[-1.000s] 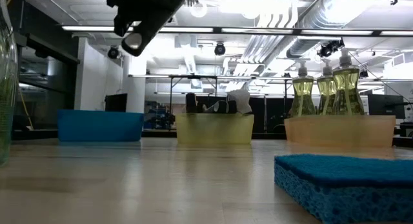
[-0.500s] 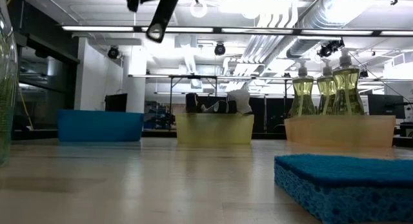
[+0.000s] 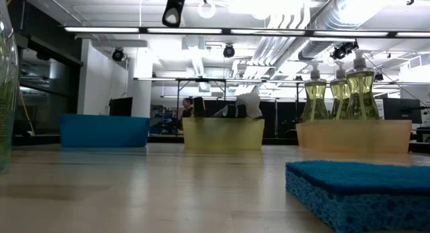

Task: Pick & Place Kitchen Sink Supplies
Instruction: Put the black dishwashing brush into the yellow bin

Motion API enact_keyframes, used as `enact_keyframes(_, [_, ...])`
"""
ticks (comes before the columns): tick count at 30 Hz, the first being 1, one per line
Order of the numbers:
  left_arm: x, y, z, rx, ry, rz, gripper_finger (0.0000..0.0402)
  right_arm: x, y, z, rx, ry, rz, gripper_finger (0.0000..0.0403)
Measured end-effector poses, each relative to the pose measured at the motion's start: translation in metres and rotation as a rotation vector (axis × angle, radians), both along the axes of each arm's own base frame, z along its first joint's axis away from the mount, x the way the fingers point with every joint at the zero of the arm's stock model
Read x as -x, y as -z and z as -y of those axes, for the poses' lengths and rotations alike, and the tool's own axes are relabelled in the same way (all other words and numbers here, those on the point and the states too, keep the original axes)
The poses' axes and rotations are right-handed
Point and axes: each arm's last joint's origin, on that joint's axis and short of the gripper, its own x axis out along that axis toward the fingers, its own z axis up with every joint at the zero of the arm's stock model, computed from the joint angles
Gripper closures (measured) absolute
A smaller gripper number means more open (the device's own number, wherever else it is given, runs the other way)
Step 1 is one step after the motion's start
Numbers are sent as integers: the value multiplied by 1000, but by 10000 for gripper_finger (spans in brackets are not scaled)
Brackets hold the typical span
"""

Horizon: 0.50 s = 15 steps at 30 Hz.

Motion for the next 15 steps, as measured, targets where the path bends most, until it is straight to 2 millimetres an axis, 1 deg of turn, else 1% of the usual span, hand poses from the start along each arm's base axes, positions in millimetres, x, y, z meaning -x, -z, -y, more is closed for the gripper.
enact_keyframes(5, [0,0,0,-3,16,0,306,-14,2,-1,-7,-29,65,135])
enact_keyframes(9, [0,0,1,-1,23,2,306,-17,-1,-2,3,-34,111,137])
enact_keyframes(15, [0,-2,1,4,28,23,306,-21,2,-2,-5,-59,118,166])
